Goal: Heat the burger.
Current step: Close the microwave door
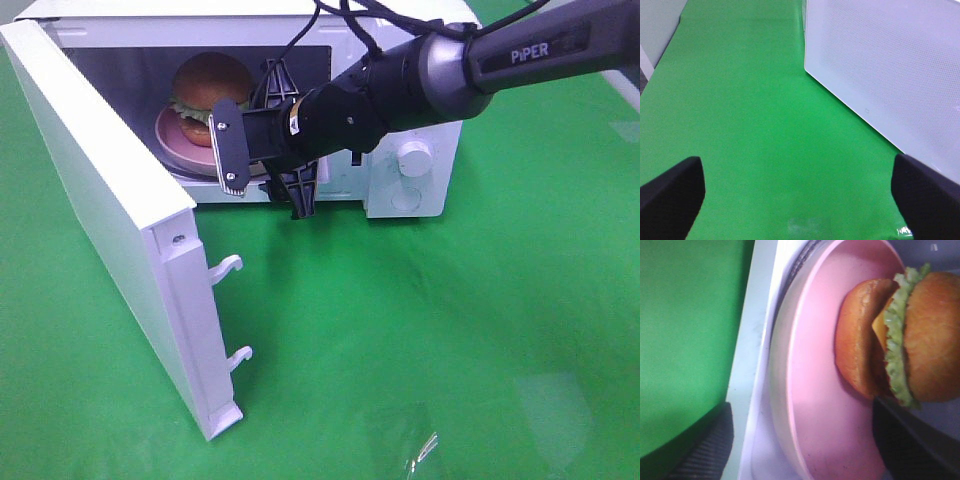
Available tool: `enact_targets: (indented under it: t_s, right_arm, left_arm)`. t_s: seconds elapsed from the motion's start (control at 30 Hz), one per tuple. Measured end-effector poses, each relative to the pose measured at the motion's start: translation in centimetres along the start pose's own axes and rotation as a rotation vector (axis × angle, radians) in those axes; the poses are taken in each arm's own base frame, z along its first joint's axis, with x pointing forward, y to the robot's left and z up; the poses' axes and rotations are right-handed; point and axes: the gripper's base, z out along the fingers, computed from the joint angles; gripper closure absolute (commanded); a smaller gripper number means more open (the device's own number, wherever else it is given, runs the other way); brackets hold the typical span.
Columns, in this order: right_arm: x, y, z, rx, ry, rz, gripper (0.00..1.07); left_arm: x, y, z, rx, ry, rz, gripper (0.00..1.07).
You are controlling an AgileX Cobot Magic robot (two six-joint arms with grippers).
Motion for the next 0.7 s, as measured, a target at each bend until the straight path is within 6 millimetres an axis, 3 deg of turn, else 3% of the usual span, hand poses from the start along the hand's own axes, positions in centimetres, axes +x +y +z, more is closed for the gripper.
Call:
enact_targets:
  t_s: [0.2, 0.7]
  right_arm:
    - [0.1, 0.4, -1.2, -0.011, 0.000, 0.004, 0.31]
    - [0.2, 1.4, -6.4, -0.039, 0.005, 0.093, 0.31]
  left_arm:
    - [0.0, 0.0, 0.0, 0.000, 0.000, 0.000, 0.14]
    - [0.0, 0.0, 0.0, 0.000, 0.000, 0.000, 0.14]
